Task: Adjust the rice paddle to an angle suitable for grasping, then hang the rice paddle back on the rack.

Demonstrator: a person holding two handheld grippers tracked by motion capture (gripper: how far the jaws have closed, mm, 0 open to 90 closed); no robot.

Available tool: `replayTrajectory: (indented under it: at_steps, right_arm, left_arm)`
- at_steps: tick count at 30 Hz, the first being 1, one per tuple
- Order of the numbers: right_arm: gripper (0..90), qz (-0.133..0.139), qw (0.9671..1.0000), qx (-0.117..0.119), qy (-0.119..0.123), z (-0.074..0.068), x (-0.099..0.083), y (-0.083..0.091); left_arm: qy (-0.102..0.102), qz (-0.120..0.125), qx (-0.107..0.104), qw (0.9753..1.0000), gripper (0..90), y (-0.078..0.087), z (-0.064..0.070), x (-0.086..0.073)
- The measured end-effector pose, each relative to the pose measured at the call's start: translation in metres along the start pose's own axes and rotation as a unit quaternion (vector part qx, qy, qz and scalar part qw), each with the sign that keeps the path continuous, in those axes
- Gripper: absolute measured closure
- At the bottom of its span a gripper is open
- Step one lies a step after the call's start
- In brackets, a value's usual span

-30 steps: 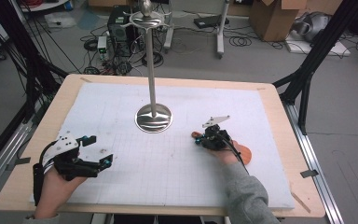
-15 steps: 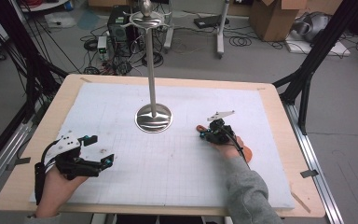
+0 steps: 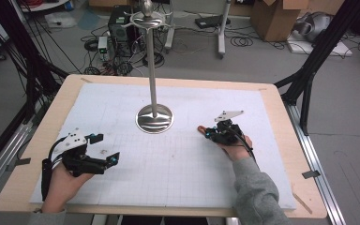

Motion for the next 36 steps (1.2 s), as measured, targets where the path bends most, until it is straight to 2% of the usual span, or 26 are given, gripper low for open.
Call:
replayTrajectory:
  at_steps: [9, 12, 14, 20, 36]
  right_arm:
    - [53.0, -0.01, 0.9999, 0.009, 0.01, 0.01, -0.009, 0.016]
    - [41.5, -0.013, 0.9994, 0.022, 0.022, 0.011, -0.012, 0.018]
    - [37.0, -0.014, 0.9992, 0.027, 0.025, 0.012, -0.014, 0.019]
    - [20.5, -0.007, 0.999, 0.035, 0.029, 0.015, -0.014, 0.025]
    - [17.9, -0.037, 0.9969, 0.046, 0.052, 0.02, -0.023, 0.026]
  left_arm:
    - [-0.001, -0.003, -0.01, 0.9999, 2.7, -0.011, 0.002, -0.001]
    - [0.001, -0.004, -0.014, 0.9999, 2.7, -0.014, 0.004, -0.001]
    - [0.001, -0.005, -0.016, 0.9999, 2.7, -0.015, 0.004, -0.001]
    - [0.0, -0.005, -0.018, 0.9998, 2.7, -0.018, 0.005, -0.001]
    - [0.001, -0.006, -0.013, 0.9999, 2.7, -0.015, 0.003, -0.002]
Point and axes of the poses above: each handheld gripper's, and its own axes: y roughly backward along the jaws, x roughly out of its top, z roughly to its right, the point moved 9 cm from there along -y, roughly forward along the jaws, and after that the axes turned 14 degrees about z, right-handed, at the moved point
